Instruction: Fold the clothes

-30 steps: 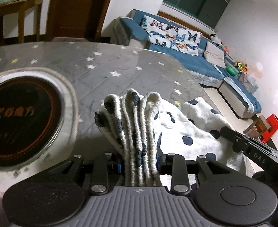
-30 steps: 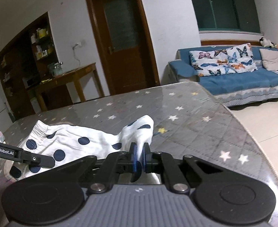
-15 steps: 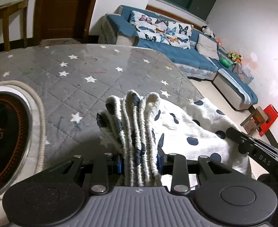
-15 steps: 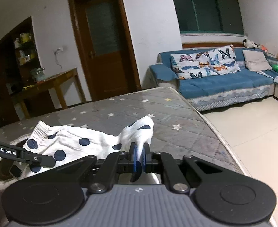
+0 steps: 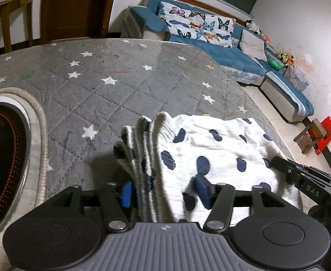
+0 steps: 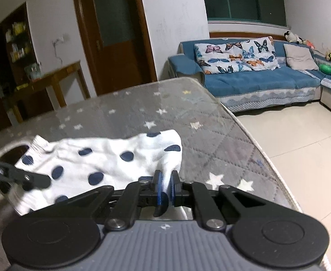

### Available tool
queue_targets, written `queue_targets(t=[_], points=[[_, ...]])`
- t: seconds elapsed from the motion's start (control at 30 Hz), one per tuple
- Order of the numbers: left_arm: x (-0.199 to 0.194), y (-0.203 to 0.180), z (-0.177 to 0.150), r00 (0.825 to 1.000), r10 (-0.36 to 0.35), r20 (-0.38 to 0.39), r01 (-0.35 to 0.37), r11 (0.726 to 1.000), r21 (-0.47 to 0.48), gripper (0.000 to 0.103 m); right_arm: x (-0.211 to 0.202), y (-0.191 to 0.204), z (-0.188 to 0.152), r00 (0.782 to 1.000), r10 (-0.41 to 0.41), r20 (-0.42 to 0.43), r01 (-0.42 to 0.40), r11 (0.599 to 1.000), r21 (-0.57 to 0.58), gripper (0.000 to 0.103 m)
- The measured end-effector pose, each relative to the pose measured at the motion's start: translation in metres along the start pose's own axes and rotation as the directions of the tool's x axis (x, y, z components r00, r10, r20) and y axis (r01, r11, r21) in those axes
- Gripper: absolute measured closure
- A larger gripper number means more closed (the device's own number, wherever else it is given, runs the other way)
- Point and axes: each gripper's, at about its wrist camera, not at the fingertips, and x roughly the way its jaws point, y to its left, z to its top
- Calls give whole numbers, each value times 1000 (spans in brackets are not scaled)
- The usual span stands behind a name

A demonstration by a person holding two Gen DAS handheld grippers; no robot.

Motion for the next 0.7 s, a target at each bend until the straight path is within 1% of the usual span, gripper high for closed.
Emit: queue_targets(t=[0.03, 0.07, 0.13, 0.2, 0.37, 0.53, 0.7], points=[[-1, 1, 0, 1000, 7, 3, -7, 1000, 3, 32, 0, -1, 0, 1000, -4, -3, 4, 1000, -3, 91], [-3, 3, 1, 1000, 12, 10, -12, 1000, 3, 31, 0, -2, 1, 1000, -8, -4, 8, 1000, -4, 91], [-8, 6, 2, 1000, 17, 22, -17, 1000, 0, 22, -1, -4, 2, 1000, -14, -5, 14, 1000, -4, 90], [-14, 8, 5, 999, 24, 40, -24, 1000, -3, 17, -2, -4, 7, 1000, -14, 0, 14, 1000, -3, 88], [-20, 15, 16, 995, 51, 81, -50, 999, -17, 17, -3, 0, 21, 1000, 7, 15, -7, 1000, -11, 87], [-11, 20, 26, 994, 67, 82, -65, 997, -33, 17, 12, 8, 33, 999, 47, 1, -47, 999, -23, 86], [0, 25, 30, 994, 79, 76, -77, 997, -33, 18, 31, 13, 42, 998, 60, -24, -61, 998, -21, 86]])
